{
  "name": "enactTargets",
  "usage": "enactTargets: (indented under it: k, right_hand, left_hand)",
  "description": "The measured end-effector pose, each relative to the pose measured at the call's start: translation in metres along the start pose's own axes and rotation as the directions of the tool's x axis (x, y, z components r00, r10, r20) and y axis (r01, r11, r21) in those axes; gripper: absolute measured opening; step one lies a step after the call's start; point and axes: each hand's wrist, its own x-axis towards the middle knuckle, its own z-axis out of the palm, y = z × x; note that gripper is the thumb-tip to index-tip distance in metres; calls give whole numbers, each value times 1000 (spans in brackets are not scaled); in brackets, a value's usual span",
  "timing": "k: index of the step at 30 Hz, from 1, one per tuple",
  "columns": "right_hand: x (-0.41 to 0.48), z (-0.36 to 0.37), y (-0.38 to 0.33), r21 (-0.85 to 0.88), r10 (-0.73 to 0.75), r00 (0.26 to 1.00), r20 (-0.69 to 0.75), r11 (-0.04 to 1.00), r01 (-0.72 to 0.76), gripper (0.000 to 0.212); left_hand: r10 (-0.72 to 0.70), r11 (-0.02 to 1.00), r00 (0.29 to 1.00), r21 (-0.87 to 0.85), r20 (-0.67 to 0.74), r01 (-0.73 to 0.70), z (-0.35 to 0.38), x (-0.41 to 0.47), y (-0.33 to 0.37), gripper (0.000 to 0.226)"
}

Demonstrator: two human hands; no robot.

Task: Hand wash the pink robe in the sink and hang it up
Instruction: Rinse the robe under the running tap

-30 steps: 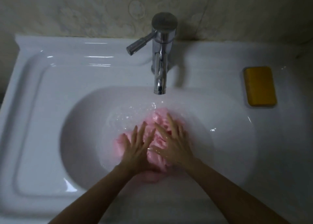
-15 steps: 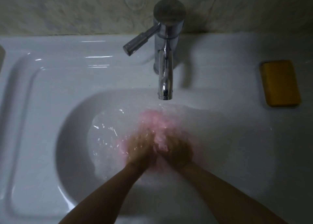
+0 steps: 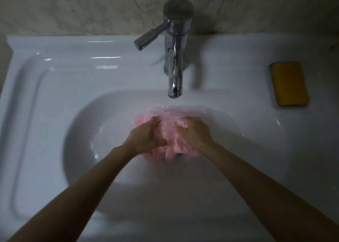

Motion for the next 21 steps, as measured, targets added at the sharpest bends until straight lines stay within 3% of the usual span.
enactTargets:
  k: [1, 3, 6, 8, 10, 12, 17, 19, 21]
  right_hand:
    - [-14, -9, -1, 27, -75, 997, -31, 997, 75, 32]
    - [-38, -19, 5, 91, -168, 984, -52, 981, 172, 52]
    - [-50, -14, 17, 80, -196, 978, -67, 976, 201, 81]
    - [-45, 0, 26, -59, -211, 977, -2, 976, 211, 103]
    - [-35, 22, 34, -278, -304, 952, 26, 913, 299, 106]
    - [-29, 43, 40, -385, -328, 944, 31, 868, 314, 98]
    - [-25, 72, 46, -364, -338, 939, -60, 884, 294, 80]
    - [-21, 81, 49, -344, -362, 919, -158, 892, 292, 77]
    - [-14, 85, 47, -331, -391, 885, -252, 894, 301, 64]
  left_hand:
    - [35, 996, 998, -76, -43, -38, -7, -11, -2, 88]
    - [96, 994, 985, -33, -143, -101, -15, -30, -5, 96]
    - [193, 922, 953, 374, -234, -95, 1, -33, -13, 119]
    - [238, 839, 953, 534, -189, -103, 25, -23, -16, 135]
    - [216, 847, 968, 519, -130, -119, 48, -12, -22, 141]
    - [192, 858, 977, 499, -89, -123, 67, -10, -25, 130]
    - [153, 886, 966, 462, -209, -41, 97, -14, -35, 81]
    - [164, 875, 951, 484, -262, -17, 101, -9, -38, 81]
    - [186, 883, 930, 469, -316, -17, 106, -1, -40, 63]
